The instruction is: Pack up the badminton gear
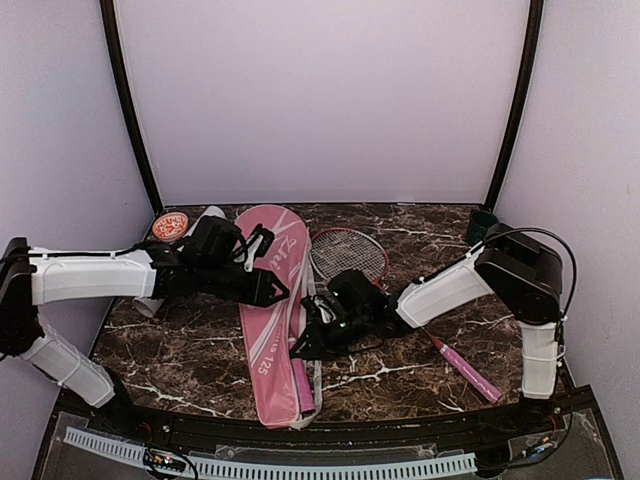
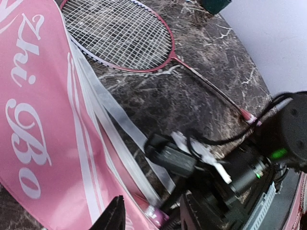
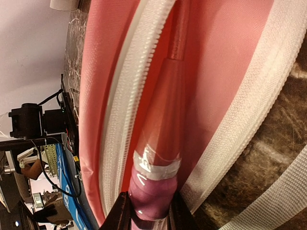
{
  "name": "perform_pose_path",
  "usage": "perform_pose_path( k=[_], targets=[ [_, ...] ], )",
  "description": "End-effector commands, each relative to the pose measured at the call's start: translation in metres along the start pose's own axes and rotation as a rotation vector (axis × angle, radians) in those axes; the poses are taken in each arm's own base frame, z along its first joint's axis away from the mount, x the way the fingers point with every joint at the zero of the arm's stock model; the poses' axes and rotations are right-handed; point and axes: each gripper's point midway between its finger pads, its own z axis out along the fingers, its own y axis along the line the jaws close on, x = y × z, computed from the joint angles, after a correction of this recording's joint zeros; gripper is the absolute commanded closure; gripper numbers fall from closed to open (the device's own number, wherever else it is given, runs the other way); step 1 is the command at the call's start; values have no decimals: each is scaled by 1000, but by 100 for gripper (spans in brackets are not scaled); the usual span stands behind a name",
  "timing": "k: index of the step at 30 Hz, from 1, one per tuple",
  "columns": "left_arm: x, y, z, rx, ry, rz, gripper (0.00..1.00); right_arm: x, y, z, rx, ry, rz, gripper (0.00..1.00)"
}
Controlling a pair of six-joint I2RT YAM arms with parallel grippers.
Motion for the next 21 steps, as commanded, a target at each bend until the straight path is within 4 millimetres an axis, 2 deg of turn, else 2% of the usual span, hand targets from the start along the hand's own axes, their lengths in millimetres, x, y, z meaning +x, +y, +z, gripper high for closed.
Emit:
perform_pose_path(
  k=[1,3,5,8,15,21],
  targets=[
    [64,2,-23,-119,102,-45,60,-21,12,1,-44,-72,-64,100],
    [92,-2,-26,-131,144,-92,62,-22,14,0,-49,-74,-66,100],
    [111,-9,-29,-138,156,-125,63,-22,14,0,-52,-74,-65,100],
    [129,-24,-29,-132,177,-158,63,-23,17,-1,-62,-76,-62,100],
    [149,-50,-18,-173,241,-139,63,-22,20,-1,-76,-75,-56,100],
    [154,-51,-4,-193,260,-174,64,-22,24,-2,-89,-76,-55,100]
  ],
)
